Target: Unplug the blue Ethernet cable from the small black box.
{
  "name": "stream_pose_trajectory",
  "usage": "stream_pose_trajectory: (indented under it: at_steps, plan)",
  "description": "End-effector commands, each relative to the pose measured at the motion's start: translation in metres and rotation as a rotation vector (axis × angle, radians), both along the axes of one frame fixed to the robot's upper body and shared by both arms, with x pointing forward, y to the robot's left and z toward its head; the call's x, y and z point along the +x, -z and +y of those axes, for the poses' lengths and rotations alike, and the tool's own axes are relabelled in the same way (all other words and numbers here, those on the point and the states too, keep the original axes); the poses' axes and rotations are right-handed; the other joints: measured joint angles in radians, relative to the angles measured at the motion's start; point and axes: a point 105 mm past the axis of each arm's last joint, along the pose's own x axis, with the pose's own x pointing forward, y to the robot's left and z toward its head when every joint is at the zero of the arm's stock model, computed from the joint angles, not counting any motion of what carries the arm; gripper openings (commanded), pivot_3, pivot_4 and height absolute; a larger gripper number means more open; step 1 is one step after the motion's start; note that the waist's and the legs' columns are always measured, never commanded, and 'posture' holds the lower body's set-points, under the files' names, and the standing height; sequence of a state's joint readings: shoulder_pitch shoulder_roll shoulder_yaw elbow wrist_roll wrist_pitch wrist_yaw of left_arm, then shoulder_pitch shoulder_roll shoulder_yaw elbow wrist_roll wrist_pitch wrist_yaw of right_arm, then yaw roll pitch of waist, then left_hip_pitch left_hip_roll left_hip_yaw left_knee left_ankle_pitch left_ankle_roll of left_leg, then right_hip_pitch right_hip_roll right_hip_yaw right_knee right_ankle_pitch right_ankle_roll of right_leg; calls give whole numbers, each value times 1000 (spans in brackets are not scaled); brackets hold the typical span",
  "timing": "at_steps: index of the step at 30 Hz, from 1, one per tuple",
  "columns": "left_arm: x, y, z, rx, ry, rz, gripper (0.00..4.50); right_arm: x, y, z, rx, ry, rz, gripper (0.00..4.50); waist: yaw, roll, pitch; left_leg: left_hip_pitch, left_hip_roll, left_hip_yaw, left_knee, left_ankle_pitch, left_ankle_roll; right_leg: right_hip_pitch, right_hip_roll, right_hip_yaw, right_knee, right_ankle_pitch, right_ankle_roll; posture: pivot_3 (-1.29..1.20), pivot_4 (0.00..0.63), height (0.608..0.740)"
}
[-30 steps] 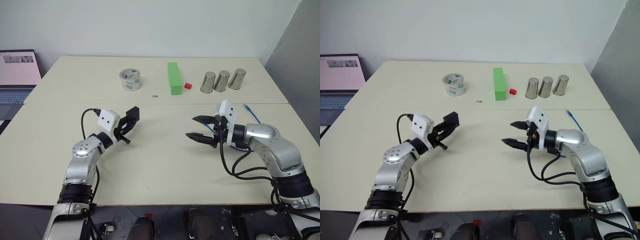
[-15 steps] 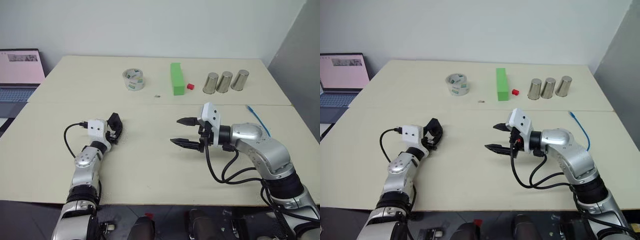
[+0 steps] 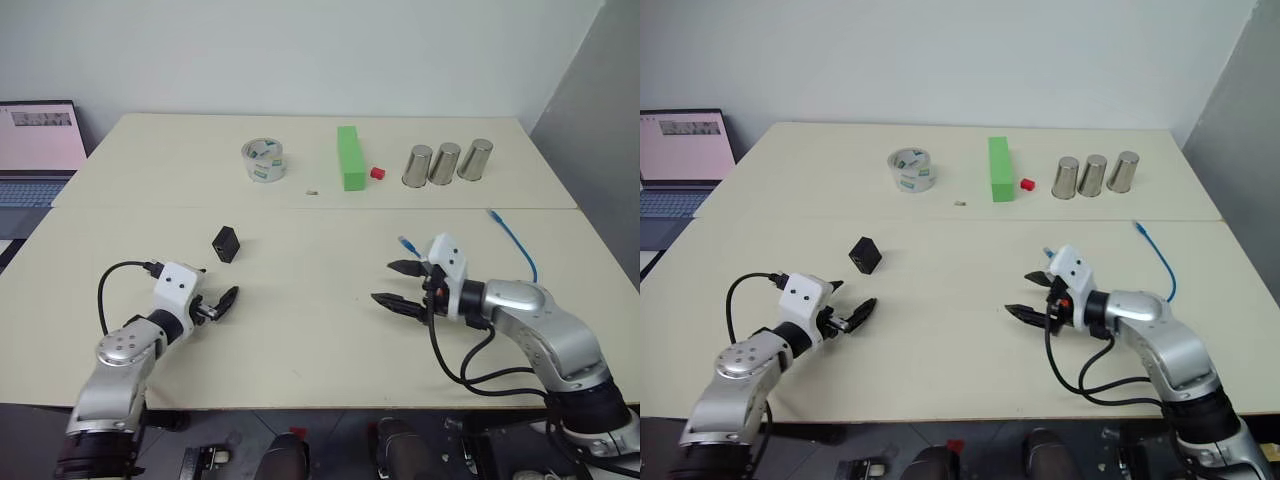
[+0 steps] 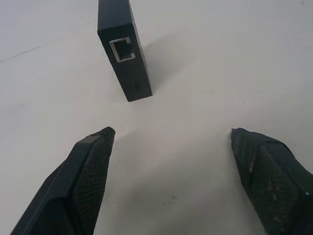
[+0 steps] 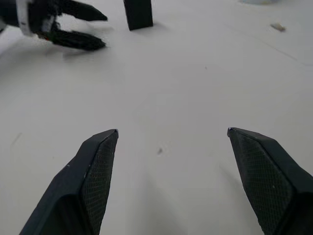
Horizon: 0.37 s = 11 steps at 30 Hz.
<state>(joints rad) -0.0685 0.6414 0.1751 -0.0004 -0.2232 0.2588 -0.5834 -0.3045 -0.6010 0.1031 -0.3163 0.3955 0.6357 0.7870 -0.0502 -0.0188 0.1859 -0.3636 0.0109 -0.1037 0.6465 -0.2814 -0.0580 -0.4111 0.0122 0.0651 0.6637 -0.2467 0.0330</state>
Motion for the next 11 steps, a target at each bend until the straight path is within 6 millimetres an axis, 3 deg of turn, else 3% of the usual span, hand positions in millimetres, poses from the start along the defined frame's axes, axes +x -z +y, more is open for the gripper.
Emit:
stream_pose_trajectory:
  at_steps: [1, 6, 11]
  plan:
    - [-2, -33, 4, 9, 58, -57, 4015, 6, -23, -29, 9, 68, -69, 3809, 0, 0, 0, 0, 0, 0, 0, 0, 0, 0, 0, 0, 0, 0, 0, 0, 150, 740]
    - [-6, -56, 11, 26, 115, -63, 4015, 9, -36, -61, -7, 125, -75, 3809, 0, 0, 0, 0, 0, 0, -1, 0, 0, 0, 0, 0, -1, -1, -1, 0, 150, 740]
    - [-6, -68, 16, 7, 133, -68, 4015, 9, -39, -68, -31, 126, -78, 3809, 0, 0, 1, 0, 1, 1, -1, 0, 0, 0, 0, 0, -1, -1, -1, 0, 150, 740]
